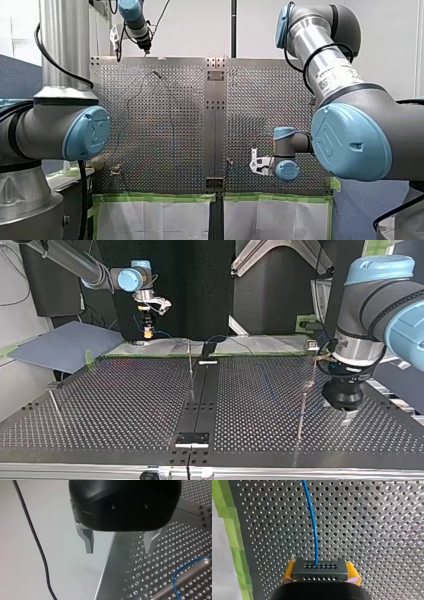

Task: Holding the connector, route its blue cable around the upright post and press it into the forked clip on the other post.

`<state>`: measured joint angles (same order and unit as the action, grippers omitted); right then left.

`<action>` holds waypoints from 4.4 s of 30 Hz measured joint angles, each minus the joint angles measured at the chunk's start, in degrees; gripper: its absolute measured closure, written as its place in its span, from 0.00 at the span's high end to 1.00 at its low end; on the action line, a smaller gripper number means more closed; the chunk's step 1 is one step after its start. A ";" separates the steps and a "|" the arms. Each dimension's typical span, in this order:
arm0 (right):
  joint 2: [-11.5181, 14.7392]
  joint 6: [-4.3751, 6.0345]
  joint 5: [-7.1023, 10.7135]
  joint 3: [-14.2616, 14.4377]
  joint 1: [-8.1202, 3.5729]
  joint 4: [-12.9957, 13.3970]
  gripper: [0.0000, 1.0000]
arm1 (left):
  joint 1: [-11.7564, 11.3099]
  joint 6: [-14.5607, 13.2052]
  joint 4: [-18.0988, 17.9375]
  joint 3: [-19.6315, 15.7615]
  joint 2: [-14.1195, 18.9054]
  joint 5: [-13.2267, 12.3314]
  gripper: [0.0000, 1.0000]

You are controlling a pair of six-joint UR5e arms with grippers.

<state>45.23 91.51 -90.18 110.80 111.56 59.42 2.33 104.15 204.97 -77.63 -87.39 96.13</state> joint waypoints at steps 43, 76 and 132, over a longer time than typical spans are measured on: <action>0.01 -0.02 0.00 -0.24 -0.25 -0.53 0.00 | -1.07 1.76 -0.61 -5.42 -0.08 -4.58 0.99; 0.00 -0.07 0.00 -0.24 -0.33 -0.73 0.00 | -1.05 0.28 -0.17 -6.73 -0.07 -1.29 0.99; 0.00 -0.11 0.00 -0.21 0.11 -0.80 0.00 | 14.15 -13.00 -26.96 -21.52 -5.11 3.50 0.99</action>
<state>45.23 91.41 -90.19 110.58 111.67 58.62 16.48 91.15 178.01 -99.15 -92.50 99.63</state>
